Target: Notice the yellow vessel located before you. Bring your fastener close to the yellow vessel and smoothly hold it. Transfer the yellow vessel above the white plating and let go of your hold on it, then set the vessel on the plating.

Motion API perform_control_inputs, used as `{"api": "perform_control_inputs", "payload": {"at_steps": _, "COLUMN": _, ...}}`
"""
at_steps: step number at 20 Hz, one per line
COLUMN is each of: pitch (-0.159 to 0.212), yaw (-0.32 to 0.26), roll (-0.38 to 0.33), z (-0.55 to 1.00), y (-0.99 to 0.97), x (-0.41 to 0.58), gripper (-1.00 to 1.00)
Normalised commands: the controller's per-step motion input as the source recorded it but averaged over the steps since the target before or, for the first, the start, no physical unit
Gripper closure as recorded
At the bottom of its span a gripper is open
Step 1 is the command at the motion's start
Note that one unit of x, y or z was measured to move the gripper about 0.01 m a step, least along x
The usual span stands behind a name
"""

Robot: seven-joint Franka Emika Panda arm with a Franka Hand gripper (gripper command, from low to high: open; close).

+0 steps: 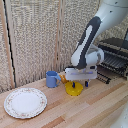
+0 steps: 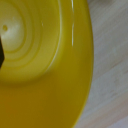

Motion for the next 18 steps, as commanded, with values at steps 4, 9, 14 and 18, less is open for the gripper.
{"api": "perform_control_inputs", "payload": {"at_steps": 4, "pitch": 0.000, "yaw": 0.012, "roll": -0.041, "z": -0.16, "y": 0.00, "x": 0.019, "gripper": 1.00}}
{"api": "perform_control_inputs", "payload": {"at_steps": 9, "pitch": 0.000, "yaw": 0.006, "roll": -0.006, "z": -0.04, "y": 0.00, "x": 0.045, "gripper": 1.00}}
{"api": "perform_control_inputs", "payload": {"at_steps": 14, "pitch": 0.000, "yaw": 0.000, "roll": 0.000, "z": -0.01, "y": 0.01, "x": 0.006, "gripper": 1.00}}
{"api": "perform_control_inputs", "payload": {"at_steps": 18, "pitch": 0.000, "yaw": 0.000, "roll": 0.000, "z": 0.00, "y": 0.01, "x": -0.001, "gripper": 1.00}}
